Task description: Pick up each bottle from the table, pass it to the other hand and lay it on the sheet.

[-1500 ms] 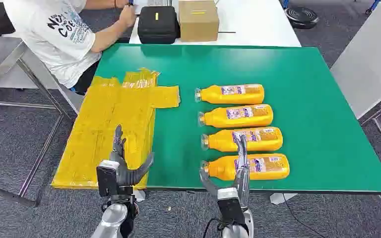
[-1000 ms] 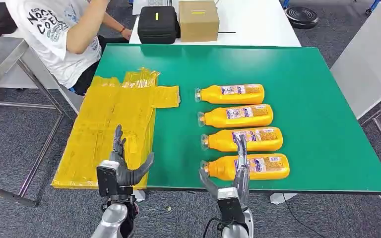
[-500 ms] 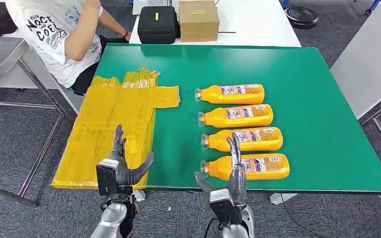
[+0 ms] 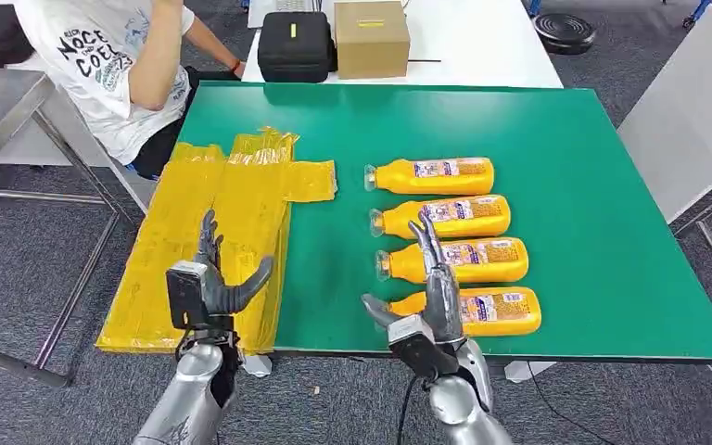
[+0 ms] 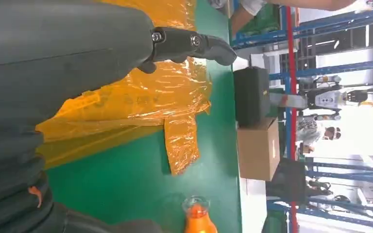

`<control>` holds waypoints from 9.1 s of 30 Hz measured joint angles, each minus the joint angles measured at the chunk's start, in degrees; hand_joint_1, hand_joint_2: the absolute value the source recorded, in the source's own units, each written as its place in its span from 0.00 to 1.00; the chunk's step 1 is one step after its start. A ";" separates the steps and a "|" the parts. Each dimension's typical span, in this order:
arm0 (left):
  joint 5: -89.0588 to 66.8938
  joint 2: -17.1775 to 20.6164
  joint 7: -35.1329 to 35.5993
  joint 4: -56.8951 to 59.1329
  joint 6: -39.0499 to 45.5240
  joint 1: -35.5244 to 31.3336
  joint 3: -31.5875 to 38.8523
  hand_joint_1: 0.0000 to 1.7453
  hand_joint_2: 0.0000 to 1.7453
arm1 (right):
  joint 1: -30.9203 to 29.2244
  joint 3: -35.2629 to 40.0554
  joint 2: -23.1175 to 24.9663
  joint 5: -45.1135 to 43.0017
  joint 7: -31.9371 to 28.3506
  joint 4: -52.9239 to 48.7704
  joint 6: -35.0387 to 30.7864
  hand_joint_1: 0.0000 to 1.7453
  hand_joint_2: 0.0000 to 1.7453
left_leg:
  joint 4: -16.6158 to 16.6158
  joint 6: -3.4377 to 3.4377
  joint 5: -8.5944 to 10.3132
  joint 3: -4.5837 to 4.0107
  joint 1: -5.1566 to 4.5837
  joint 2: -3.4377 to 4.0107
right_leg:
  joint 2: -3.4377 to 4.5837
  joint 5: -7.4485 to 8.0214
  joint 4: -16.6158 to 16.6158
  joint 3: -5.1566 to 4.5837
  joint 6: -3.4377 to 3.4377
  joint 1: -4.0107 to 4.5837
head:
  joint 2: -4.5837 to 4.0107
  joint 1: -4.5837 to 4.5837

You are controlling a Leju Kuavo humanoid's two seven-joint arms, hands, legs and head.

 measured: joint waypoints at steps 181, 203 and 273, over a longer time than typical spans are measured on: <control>1.44 4.55 2.97 -6.34 4.96 7.26 7.21 0.00 1.00 | 5.18 6.40 -38.19 7.76 32.46 -15.93 32.61 0.00 1.00 | 0.01 0.04 -0.08 0.00 -0.05 0.00 | -0.01 -0.01 -0.04 0.00 0.02 -0.04 | 0.00 0.00; 1.94 4.50 2.45 -4.52 4.39 6.63 7.21 0.00 1.00 | 4.29 4.26 -37.38 7.87 33.29 -13.96 33.36 0.00 1.00 | 0.01 0.06 -0.07 -0.01 -0.06 -0.02 | -0.01 -0.01 -0.04 0.00 0.02 -0.05 | 0.00 0.00; 0.66 2.60 2.38 -0.98 4.50 4.23 7.24 0.00 1.00 | -9.93 6.36 -15.65 0.83 9.25 1.25 23.96 1.00 1.00 | 0.00 0.04 0.02 0.06 -0.03 -0.01 | 0.00 0.00 0.00 0.06 0.01 -0.02 | 0.00 0.00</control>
